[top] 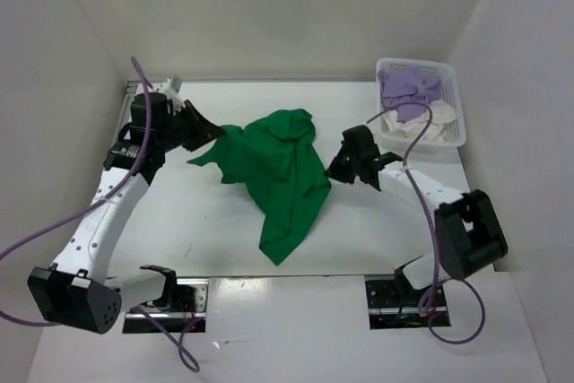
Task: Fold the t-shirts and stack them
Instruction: Flatten out the tshirt
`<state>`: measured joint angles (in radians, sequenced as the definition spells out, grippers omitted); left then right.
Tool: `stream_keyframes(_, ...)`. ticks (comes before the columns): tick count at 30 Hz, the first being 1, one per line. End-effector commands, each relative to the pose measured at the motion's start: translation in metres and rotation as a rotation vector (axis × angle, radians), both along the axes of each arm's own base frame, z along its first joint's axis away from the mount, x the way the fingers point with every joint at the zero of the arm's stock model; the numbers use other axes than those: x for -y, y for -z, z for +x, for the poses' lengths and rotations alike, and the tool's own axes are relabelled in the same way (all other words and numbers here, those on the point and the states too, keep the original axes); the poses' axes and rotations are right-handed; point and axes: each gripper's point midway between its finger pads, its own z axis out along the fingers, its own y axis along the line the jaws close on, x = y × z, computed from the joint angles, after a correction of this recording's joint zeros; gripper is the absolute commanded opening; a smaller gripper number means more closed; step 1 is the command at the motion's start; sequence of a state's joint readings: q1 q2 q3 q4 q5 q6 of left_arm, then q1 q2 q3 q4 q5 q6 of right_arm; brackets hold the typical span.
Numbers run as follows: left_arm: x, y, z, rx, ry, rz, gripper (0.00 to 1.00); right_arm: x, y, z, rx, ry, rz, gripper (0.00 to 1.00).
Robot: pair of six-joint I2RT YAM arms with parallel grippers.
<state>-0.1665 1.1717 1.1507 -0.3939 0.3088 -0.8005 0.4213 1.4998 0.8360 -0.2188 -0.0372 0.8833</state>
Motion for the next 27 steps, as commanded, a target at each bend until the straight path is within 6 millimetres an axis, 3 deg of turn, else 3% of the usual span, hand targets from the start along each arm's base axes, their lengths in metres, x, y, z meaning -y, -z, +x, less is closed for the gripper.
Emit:
stream_keyframes(1,-0.008,-0.053,-0.008,0.138,-0.001,0.048,0.0,0.007,-0.105,0.022,0.257,-0.003,-0.032,0.0)
stream_keyframes(3,-0.018,-0.067,-0.006,0.178,-0.032,0.101,0.0,0.014,-0.167,0.027,0.368,0.008,-0.044,0.0)
stream_keyframes(4,-0.021,-0.083,-0.008,0.203,-0.041,0.113,0.0,0.017,-0.183,0.029,0.398,-0.007,-0.07,0.0)
stream_keyframes(5,-0.024,-0.092,-0.011,0.225,-0.052,0.125,0.0,0.017,-0.218,0.03,0.443,-0.014,-0.066,0.0)
stream_keyframes(7,-0.033,-0.1,-0.01,0.246,-0.084,0.166,0.0,0.019,-0.241,0.036,0.478,-0.013,-0.088,0.0)
stream_keyframes(8,-0.036,-0.101,-0.011,0.241,-0.098,0.174,0.0,0.017,-0.266,0.042,0.533,-0.022,-0.087,0.0)
stream_keyframes(9,-0.042,-0.1,-0.008,0.247,-0.127,0.202,0.0,0.019,-0.268,0.047,0.529,-0.014,-0.091,0.0)
stream_keyframes(11,-0.048,-0.093,-0.009,0.236,-0.146,0.23,0.0,0.021,-0.255,0.069,0.499,-0.008,-0.105,0.0)
stream_keyframes(12,-0.052,-0.081,-0.007,0.216,-0.157,0.26,0.0,0.03,-0.257,0.085,0.516,0.021,-0.096,0.0)
stream_keyframes(15,-0.059,-0.058,-0.005,0.174,-0.168,0.313,0.0,0.027,-0.231,0.115,0.474,0.01,-0.087,0.0)
stream_keyframes(16,-0.063,-0.036,0.001,0.124,-0.171,0.326,0.0,0.03,-0.226,0.125,0.469,0.027,-0.098,0.01)
stream_keyframes(19,-0.06,-0.002,0.016,0.068,-0.123,0.305,0.0,0.026,-0.201,0.153,0.423,0.024,-0.122,0.01)
stream_keyframes(20,-0.068,0.007,0.023,0.04,-0.137,0.276,0.0,0.024,-0.214,0.161,0.446,0.027,-0.115,0.01)
stream_keyframes(21,-0.068,-0.001,0.031,0.056,-0.128,0.256,0.0,0.02,-0.21,0.168,0.43,0.018,-0.113,0.0)
stream_keyframes(22,-0.066,-0.005,0.041,0.051,-0.118,0.234,0.0,0.02,-0.222,0.169,0.454,0.015,-0.113,0.0)
stream_keyframes(23,-0.064,-0.021,0.047,0.084,-0.11,0.223,0.0,0.017,-0.251,0.173,0.513,0.015,-0.089,0.0)
stream_keyframes(24,-0.063,-0.039,0.054,0.119,-0.118,0.212,0.0,0.017,-0.266,0.175,0.548,0.014,-0.086,0.0)
stream_keyframes(25,-0.061,-0.079,0.066,0.192,-0.122,0.193,0.0,0.017,-0.28,0.174,0.572,0.008,-0.09,0.0)
stream_keyframes(26,-0.057,-0.101,0.07,0.23,-0.104,0.178,0.0,0.018,-0.314,0.17,0.617,0.014,-0.077,0.0)
stream_keyframes(27,-0.056,-0.124,0.073,0.262,-0.107,0.144,0.0,0.014,-0.333,0.164,0.645,-0.017,-0.056,0.0)
